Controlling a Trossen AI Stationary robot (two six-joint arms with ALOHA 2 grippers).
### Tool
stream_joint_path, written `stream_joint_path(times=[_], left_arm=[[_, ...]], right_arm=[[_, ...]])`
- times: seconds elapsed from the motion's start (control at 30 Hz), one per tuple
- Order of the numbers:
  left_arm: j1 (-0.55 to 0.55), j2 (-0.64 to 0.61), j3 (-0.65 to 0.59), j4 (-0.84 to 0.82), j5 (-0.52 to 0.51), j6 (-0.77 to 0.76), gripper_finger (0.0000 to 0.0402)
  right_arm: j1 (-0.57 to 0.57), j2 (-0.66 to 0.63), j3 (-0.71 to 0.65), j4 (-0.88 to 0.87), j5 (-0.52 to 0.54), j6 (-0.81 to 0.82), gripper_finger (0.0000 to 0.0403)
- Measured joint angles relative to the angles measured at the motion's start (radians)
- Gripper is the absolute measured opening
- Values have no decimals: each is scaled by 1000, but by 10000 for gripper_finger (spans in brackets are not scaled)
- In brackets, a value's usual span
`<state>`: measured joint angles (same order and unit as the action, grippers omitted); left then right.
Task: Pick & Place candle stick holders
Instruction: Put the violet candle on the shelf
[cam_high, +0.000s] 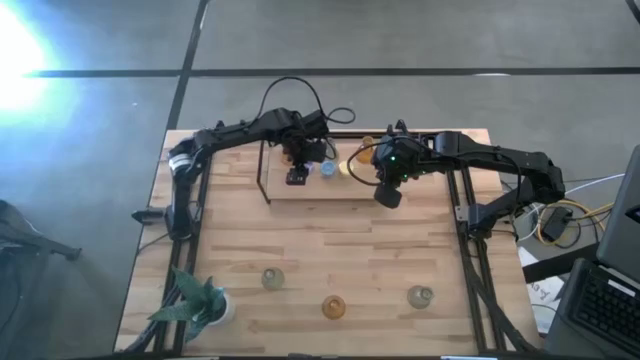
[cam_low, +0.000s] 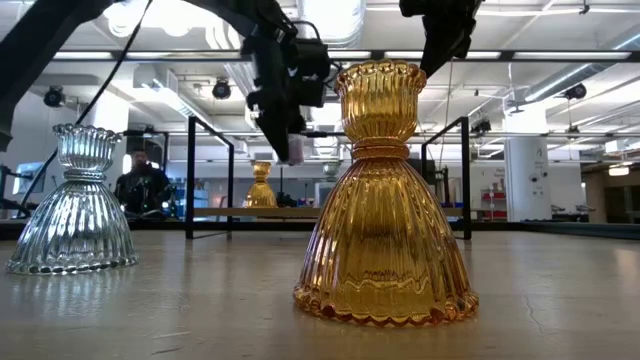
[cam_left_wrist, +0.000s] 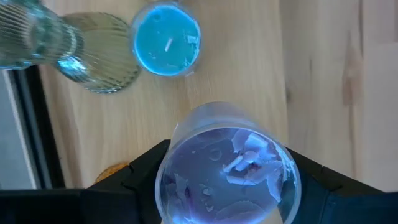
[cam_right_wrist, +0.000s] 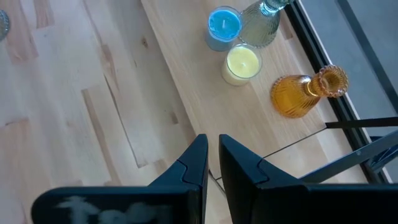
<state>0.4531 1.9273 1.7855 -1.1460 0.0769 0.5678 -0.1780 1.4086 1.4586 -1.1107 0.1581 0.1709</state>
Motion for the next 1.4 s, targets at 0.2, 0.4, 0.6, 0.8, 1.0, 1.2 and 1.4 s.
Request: stream_joint_path(times=[0.2, 0.4, 0.6, 0.8, 1.0, 1.2, 1.4], left_arm=[[14, 54, -5, 13, -2, -1, 236], [26, 99, -6, 39, -37, 5, 236], [42, 122, -6, 65, -60, 11, 236], [43, 141, -6, 62, -60, 24, 237], [45, 166, -7, 73, -60, 31, 238], [45, 174, -17, 79, -60, 32, 238], [47, 174, -25, 92, -56, 36, 238]], right_arm=[[0, 0, 0, 0, 0, -17, 34], [0, 0, 0, 0, 0, -17, 34], [0, 0, 0, 0, 0, -16, 34], [1, 0, 0, 1, 0, -14, 34], [1, 0, 0, 2, 0, -14, 34], [1, 0, 0, 1, 0, -14, 34], [1, 0, 0, 1, 0, -14, 34]])
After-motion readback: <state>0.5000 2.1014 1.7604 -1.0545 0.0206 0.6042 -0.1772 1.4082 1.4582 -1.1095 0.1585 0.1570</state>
